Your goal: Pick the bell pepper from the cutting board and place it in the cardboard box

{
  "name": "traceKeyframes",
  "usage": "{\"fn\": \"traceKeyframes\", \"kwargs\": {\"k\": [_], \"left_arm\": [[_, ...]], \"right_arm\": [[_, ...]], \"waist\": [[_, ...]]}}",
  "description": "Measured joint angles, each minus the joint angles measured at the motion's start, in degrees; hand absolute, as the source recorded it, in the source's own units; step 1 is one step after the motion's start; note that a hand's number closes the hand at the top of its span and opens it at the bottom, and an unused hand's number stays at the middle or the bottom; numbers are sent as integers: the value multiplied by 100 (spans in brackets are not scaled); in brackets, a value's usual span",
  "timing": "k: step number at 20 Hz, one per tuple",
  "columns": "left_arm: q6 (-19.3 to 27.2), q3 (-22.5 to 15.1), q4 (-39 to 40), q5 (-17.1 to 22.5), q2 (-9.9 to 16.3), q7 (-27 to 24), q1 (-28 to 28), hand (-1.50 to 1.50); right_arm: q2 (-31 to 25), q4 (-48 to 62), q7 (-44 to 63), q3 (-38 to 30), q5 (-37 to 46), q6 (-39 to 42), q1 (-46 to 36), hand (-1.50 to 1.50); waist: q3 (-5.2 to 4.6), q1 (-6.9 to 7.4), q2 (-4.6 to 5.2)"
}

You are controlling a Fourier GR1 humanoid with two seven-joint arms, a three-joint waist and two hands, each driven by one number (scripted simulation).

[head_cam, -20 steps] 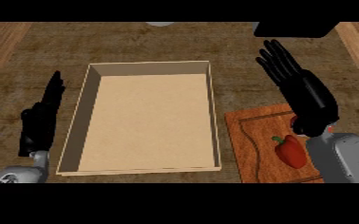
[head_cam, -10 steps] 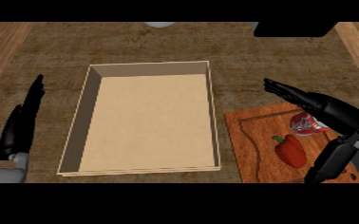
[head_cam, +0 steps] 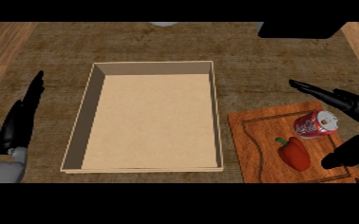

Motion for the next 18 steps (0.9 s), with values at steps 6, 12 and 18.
{"fn": "traceKeyframes", "kwargs": {"k": [6, 12, 18], "left_arm": [[-129, 28, 155, 0, 54, -59, -166, 0], [-217, 100, 294, 15, 54, -187, -124, 0], [-223, 208, 454, -50, 0, -259, -150, 0]], "right_arm": [[-664, 219, -780, 763, 1438, -729, -387, -150], [-834, 621, -1125, 1692, 2755, -1245, -868, -150], [-408, 1321, -1236, 2301, 3580, -1388, -1450, -150]], "waist": [[-21, 107, 5], [-40, 93, -29], [-46, 2, -57]]}}
